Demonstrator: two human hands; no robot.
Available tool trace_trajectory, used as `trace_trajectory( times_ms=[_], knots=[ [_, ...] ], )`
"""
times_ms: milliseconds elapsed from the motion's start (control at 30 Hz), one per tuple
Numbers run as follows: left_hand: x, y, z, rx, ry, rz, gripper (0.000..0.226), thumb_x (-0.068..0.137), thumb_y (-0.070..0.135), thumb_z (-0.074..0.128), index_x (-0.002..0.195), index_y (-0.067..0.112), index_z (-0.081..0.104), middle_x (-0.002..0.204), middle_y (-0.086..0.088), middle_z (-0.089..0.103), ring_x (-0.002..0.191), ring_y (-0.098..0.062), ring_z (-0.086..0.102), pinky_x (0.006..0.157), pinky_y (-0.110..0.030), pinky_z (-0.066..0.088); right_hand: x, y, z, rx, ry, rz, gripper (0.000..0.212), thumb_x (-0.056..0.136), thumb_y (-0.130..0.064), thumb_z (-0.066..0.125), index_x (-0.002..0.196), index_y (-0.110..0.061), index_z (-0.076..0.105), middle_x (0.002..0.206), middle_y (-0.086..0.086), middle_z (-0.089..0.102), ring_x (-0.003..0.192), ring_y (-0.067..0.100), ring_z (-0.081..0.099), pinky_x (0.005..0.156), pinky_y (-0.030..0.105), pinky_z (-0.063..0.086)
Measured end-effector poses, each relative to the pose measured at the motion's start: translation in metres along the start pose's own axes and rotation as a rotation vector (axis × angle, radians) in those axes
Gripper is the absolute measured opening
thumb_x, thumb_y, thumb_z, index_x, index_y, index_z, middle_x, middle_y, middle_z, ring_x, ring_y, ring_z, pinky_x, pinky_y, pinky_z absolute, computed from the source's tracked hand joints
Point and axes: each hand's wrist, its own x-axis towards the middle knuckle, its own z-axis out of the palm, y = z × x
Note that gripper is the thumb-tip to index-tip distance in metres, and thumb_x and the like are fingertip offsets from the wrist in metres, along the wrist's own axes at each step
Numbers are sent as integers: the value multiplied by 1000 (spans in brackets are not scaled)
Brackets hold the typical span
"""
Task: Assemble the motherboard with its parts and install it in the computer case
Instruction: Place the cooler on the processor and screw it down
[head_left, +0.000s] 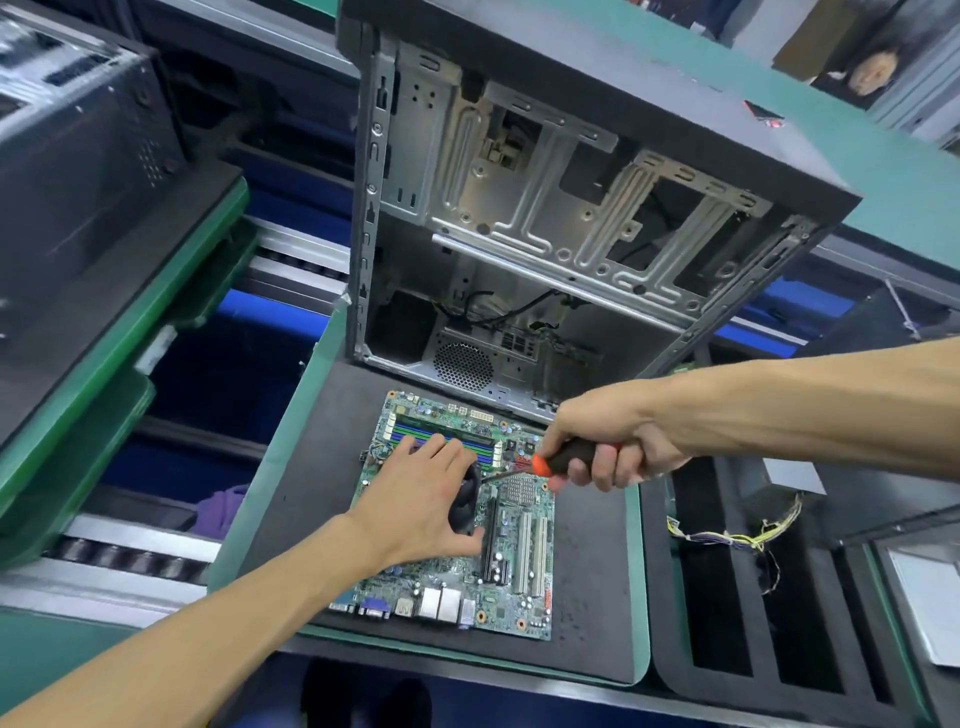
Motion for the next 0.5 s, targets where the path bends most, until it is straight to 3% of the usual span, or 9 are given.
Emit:
trace_trajectory(
  times_ms=[100, 167, 233, 300, 367, 433, 500],
  knots=[
    [1, 1, -3, -1, -16, 6, 81, 75, 78, 36, 128, 17, 49, 115, 4, 52, 105, -19, 45, 96, -41, 38, -3, -4, -1, -144, 43, -40, 26, 100, -21, 57, 76, -13, 51, 53, -1, 45, 28, 3, 28, 25, 13, 18],
    [0, 1, -4, -3, -18, 4, 80, 75, 78, 36, 126, 17, 49, 114, 4, 52, 103, -19, 44, 95, -41, 39, -6, -7, 2, -441, 183, -164, 23, 96, -16, 62, 75, -8, 56, 57, 2, 52, 34, 8, 35, 30, 15, 22],
    [-1, 1, -3, -9, -24, 0, 80, 75, 78, 37, 125, 17, 50, 112, 3, 52, 102, -19, 44, 94, -41, 39, -12, -4, 8, -966, 393, -369, 22, 95, -22, 61, 84, -3, 65, 70, 5, 64, 46, 16, 48, 40, 19, 35],
    [-1, 1, -2, -17, -13, 0, 81, 75, 77, 39, 125, 15, 52, 111, 2, 54, 101, -20, 46, 93, -42, 41, -18, -2, 14, -1633, 645, -647, 21, 95, -24, 54, 88, -8, 66, 79, 7, 68, 58, 28, 51, 52, 28, 40],
    [-1, 1, 0, -29, 4, -2, 80, 74, 76, 41, 124, 15, 53, 109, 1, 55, 101, -21, 47, 91, -43, 41, -24, -5, 20, -2043, 692, -849, 12, 90, -16, 53, 83, -11, 63, 71, 7, 60, 59, 31, 48, 55, 32, 39],
    [0, 0, 3, -42, 29, -7, 77, 73, 74, 43, 121, 15, 55, 106, 1, 55, 99, -21, 47, 90, -43, 41, -25, -11, 25, -2086, 639, -846, 15, 87, -13, 53, 72, -13, 53, 61, 5, 45, 51, 29, 42, 55, 33, 39],
    [0, 0, 6, -61, 47, -11, 74, 72, 72, 46, 117, 15, 57, 104, 2, 55, 97, -21, 47, 88, -43, 41, -19, -16, 25, -1700, 670, -745, 31, 91, -18, 54, 62, -12, 43, 57, 3, 40, 45, 21, 37, 53, 29, 39]
  ],
)
